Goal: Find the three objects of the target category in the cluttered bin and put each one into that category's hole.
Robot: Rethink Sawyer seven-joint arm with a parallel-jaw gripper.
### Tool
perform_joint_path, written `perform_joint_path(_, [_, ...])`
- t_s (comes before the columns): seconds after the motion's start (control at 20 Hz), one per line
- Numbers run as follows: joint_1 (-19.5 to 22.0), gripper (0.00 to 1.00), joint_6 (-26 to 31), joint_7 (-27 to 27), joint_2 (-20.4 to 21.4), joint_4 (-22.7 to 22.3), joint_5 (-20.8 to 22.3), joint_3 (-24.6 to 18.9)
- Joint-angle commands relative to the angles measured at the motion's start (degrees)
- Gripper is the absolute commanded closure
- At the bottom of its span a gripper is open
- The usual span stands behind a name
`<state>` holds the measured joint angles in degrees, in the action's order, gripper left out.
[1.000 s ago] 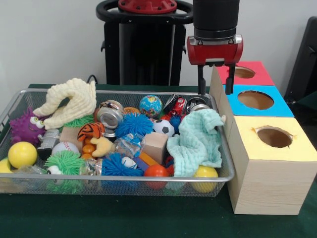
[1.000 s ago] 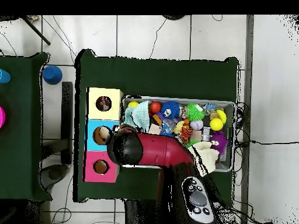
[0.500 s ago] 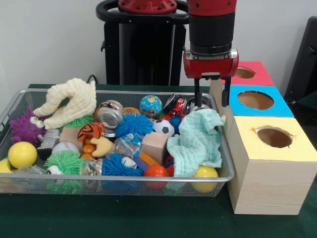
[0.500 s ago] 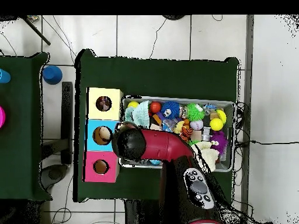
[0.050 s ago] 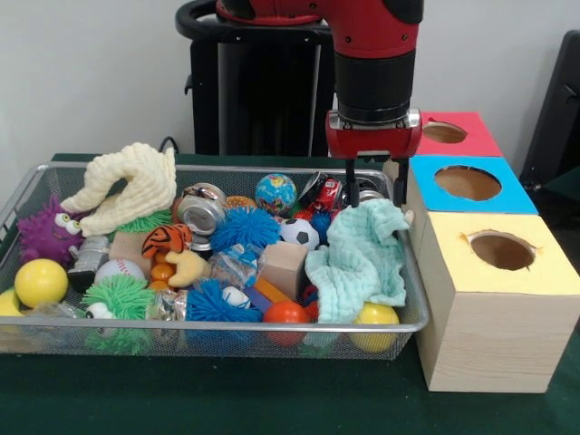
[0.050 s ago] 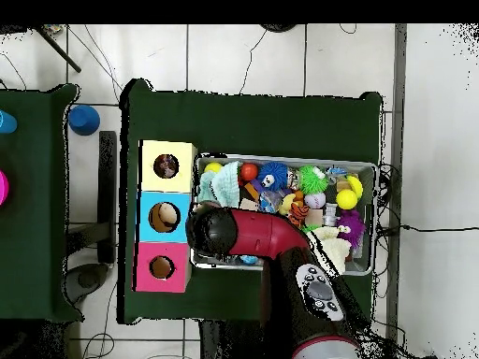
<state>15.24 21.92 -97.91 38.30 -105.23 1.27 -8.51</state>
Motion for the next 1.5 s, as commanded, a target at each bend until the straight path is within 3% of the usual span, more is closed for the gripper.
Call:
perform_joint_path(0.05, [1.7, 0.0, -2.3, -3.7, -3.0, 1.1, 3.3, -0.9])
perform_joint_path(0.65, [0.3, 0.0, -10.6, -7.0, -7.7, 1.0, 5.3, 1.4])
perform_joint_path(1.5, [-1.0, 0.0, -14.1, -6.5, -13.0, 2.9, 5.2, 2.6])
